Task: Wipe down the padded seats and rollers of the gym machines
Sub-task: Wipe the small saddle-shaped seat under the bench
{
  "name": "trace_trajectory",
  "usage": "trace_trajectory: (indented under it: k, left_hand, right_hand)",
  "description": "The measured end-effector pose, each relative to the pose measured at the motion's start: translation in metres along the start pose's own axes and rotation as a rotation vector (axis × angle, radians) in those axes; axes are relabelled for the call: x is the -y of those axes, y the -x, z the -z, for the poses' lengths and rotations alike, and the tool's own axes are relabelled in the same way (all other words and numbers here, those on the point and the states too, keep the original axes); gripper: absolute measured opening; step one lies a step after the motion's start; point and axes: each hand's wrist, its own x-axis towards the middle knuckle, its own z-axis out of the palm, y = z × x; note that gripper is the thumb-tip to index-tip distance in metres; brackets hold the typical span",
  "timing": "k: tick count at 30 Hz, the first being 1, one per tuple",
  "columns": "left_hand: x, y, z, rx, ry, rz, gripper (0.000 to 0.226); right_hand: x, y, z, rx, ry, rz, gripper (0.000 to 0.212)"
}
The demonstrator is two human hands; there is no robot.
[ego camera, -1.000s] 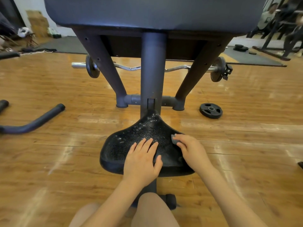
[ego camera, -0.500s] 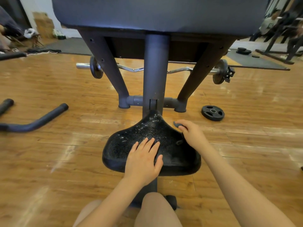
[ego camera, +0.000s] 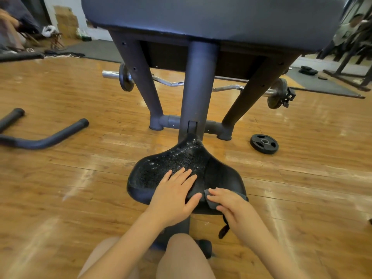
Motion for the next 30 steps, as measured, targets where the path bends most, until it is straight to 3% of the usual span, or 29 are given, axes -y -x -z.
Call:
trace_trajectory:
  k: [3,6,10,13,18,23,25,27,30]
  left_hand:
    - [0.008,0.014,0.008,-0.076,0.037,0.028,0.084]
    - [0.020,0.032,0.011,-0.160,0.088,0.137,0.089]
    - [0.041,0.049,-0.001,-0.105,0.019,0.236,0.088]
    - [0.043,0.049,-0.008,-0.097,0.034,0.246,0.077]
    - [0.042,0.047,-0.017,-0.209,0.031,0.237,0.074]
    - [0.044,0.048,-0.018,-0.221,0.035,0.228,0.077]
    - [0.044,0.049,-0.018,-0.223,0.033,0.225,0.077]
    - [0.043,0.049,-0.018,-0.224,0.034,0.226,0.077]
    - [0.043,0.048,-0.017,-0.219,0.032,0.227,0.075]
  right_hand:
    - [-0.010,-0.034,0.018,-0.024,-0.040,-0.064,0.029]
    - [-0.032,-0.090,0.020,-0.090,-0.053,-0.275,0.028]
    - [-0.049,-0.138,-0.005,0.012,0.048,-0.486,0.028]
    - [-0.045,-0.127,-0.003,0.028,0.089,-0.439,0.028]
    - [-0.010,-0.072,-0.012,0.024,0.035,-0.037,0.025]
    - [0.007,-0.022,-0.012,0.079,0.000,0.217,0.032]
    - [0.001,-0.027,-0.003,0.119,-0.060,0.217,0.034]
    - [-0.007,-0.050,0.007,0.053,-0.102,0.130,0.028]
    - [-0.035,-0.101,0.016,-0.058,-0.134,-0.204,0.026]
